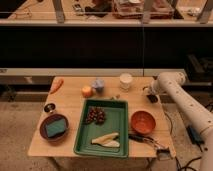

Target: Wipe table surface with eraser

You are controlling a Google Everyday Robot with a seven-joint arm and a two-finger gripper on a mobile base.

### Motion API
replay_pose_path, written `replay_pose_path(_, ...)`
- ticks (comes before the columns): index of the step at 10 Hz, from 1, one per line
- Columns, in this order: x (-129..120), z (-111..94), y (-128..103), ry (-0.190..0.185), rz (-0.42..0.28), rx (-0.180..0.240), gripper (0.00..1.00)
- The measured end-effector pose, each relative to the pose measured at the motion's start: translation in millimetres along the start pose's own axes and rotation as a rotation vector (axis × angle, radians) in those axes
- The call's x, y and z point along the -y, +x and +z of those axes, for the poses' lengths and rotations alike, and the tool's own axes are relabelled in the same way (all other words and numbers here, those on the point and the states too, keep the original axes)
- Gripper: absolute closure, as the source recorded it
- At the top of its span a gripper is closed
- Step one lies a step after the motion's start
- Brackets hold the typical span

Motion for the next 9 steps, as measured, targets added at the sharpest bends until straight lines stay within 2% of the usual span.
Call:
replay_pose_path(1,6.9,7.6,9.3,0.011,-0.003,0.002,1.00)
replay_pose_path(4,17.3,19.0,10.3,0.049,-0.007,0.012,1.00)
replay_pose_path(6,37.2,25.4,10.5,0.080,-0.032,0.022,1.00)
replay_pose_path(9,70.4,31.4,-5.9,0.126,-0.089,0.053,1.00)
